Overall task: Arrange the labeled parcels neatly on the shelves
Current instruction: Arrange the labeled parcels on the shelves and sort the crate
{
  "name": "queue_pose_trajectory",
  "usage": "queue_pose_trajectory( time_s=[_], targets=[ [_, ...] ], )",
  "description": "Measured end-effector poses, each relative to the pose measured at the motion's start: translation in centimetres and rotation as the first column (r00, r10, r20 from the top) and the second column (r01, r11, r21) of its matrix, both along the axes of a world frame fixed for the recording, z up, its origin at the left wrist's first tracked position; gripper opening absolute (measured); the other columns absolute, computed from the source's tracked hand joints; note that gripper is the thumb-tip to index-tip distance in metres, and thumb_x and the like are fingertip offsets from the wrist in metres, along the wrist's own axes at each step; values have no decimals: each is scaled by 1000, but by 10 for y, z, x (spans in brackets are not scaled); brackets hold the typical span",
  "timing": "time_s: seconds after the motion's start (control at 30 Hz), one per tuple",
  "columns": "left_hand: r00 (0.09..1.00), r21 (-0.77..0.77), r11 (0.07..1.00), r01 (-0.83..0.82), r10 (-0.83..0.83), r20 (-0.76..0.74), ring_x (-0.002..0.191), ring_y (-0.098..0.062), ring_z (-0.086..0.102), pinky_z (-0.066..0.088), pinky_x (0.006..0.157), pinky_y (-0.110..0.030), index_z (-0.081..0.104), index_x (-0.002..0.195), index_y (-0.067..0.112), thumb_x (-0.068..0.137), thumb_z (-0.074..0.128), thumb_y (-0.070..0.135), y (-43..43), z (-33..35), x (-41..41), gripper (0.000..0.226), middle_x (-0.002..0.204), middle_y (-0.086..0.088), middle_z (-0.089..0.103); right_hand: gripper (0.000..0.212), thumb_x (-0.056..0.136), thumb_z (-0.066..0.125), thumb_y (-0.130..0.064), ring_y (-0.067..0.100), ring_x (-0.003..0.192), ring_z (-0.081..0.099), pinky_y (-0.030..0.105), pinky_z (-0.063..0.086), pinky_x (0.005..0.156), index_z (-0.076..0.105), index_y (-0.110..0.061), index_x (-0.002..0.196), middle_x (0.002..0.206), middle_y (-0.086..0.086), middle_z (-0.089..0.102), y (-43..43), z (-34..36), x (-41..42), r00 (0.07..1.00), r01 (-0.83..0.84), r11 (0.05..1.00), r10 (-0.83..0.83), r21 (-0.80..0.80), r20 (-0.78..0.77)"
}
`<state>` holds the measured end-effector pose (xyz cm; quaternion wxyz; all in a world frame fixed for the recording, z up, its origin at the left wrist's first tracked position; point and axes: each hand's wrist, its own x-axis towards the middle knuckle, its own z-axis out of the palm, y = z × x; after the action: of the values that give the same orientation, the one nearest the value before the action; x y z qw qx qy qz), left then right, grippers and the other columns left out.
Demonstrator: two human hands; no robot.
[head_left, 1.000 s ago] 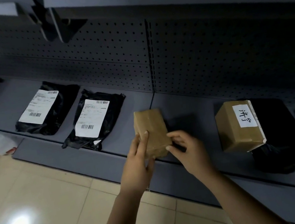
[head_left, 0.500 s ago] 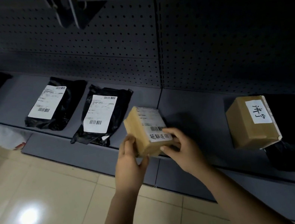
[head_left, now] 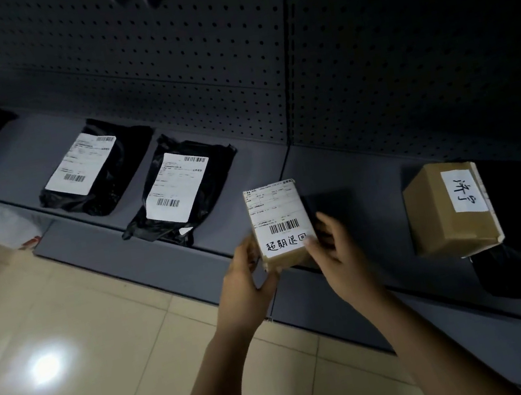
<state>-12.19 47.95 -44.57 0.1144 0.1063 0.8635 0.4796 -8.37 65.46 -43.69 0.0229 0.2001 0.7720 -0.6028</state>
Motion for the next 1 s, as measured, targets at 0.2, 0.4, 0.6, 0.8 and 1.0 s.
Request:
queue_pose_trajectory(
  time_s=[0.2, 0.4, 0.6, 0.8, 1.0],
  targets=[
    [997, 143, 989, -49, 41, 60, 120, 4, 50, 46, 99, -18, 40, 139, 27, 85, 72, 10, 3, 8, 4, 65, 129, 20, 55, 47, 100, 38, -51, 5, 111, 47, 22, 38, 80, 35, -41, 145, 131, -16, 52, 2, 7, 1, 982, -93, 992, 106, -85, 154],
    [999, 182, 983, -27, 32, -27, 121, 3, 50, 46, 98, -22, 40, 136, 21, 86, 70, 5, -2, 24, 8, 61, 123, 30, 55, 34, 94, 60, -37, 0, 112, 60, 35, 48, 102, 49, -49, 123, 115, -23, 67, 10, 9, 7, 997, -66, 966, 74, -248, 24],
    [987, 101, 995, -26, 41, -154, 122, -6, 52, 43, 98, -20, 44, 137, 20, 82, 74, 6, -16, 36, 17, 64, 128, 15, 55, 42, 89, 68, -26, 9, 115, 62, 36, 47, 100, 53, -43, 125, 119, -8, 69, 4, 23, 14, 998, -49, 940, 35, -337, -46],
    [979, -95, 995, -18, -2, -202, 117, 9, 43, 33, 95, -5, 39, 134, 40, 83, 73, 11, -36, 71, 40, 68, 122, 22, 49, 42, 91, 66, -18, 13, 112, 65, 41, 49, 102, 55, -33, 128, 114, -1, 71, -8, 54, 36, 1000, 17, 912, -24, -409, -13],
    [961, -143, 980, -138, 98, -259, 115, -6, 49, 39, 88, -8, 50, 132, 25, 83, 71, 8, -76, 145, 81, 56, 124, 10, 53, 41, 91, 66, -12, 14, 111, 65, 34, 51, 97, 56, -29, 127, 112, -1, 72, -47, 123, 72, 998, -45, 888, 22, -457, -55]
  ],
)
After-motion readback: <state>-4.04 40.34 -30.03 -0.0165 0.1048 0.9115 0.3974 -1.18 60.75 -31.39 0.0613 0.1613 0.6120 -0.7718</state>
